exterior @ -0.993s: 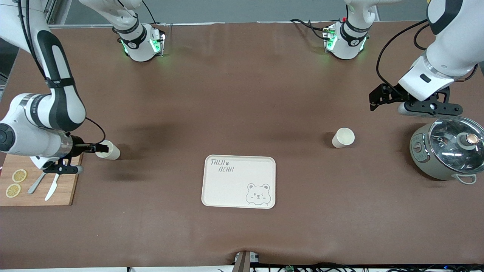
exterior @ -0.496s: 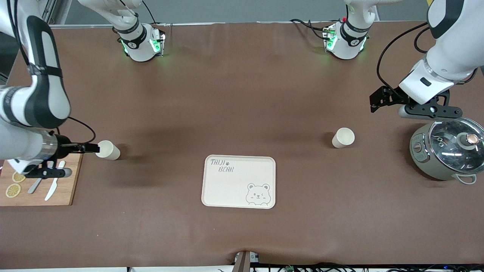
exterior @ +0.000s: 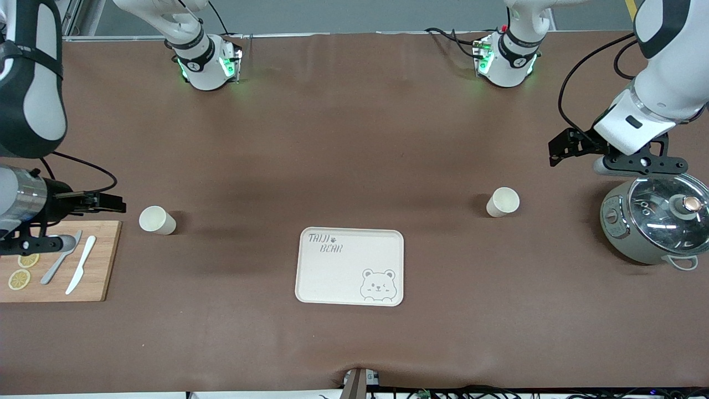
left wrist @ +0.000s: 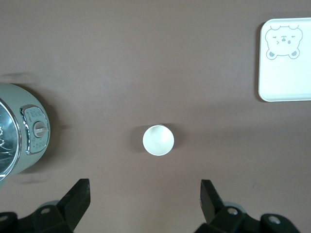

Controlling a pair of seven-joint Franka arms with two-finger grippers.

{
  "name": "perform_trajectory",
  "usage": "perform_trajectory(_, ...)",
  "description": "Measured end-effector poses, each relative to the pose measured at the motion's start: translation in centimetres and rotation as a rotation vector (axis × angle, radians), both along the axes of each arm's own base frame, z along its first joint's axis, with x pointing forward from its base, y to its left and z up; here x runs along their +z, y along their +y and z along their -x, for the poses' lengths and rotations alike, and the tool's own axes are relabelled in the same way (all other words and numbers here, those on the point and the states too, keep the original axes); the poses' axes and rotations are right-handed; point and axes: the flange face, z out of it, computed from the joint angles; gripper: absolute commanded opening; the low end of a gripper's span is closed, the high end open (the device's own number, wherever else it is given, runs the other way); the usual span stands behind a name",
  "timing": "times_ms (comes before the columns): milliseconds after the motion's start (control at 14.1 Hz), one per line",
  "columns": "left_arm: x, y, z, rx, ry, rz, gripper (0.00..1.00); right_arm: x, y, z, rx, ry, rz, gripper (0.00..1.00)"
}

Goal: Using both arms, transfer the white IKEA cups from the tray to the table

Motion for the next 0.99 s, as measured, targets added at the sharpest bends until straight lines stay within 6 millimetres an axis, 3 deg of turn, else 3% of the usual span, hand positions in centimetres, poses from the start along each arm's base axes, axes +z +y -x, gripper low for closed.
perform_trajectory(213,-0.1,0.1,0.2,-0.028,0.013,-0.024,1.0,2.6,-0.7,0.6,-0.008,-0.022,-0.001,1.0)
perform_trajectory(496,-0.1,0.7,0.3,-0.042,0.035,-0.041,1.0,7.2,-0.6,3.0,-0.008,-0.061,-0.004,1.0)
perform_trajectory(993,-0.2,0.8,0.8,-0.047,0.076,-0.061,1.0,9.0,-0.7,7.1,-0.012,-0.082,-0.008,1.0)
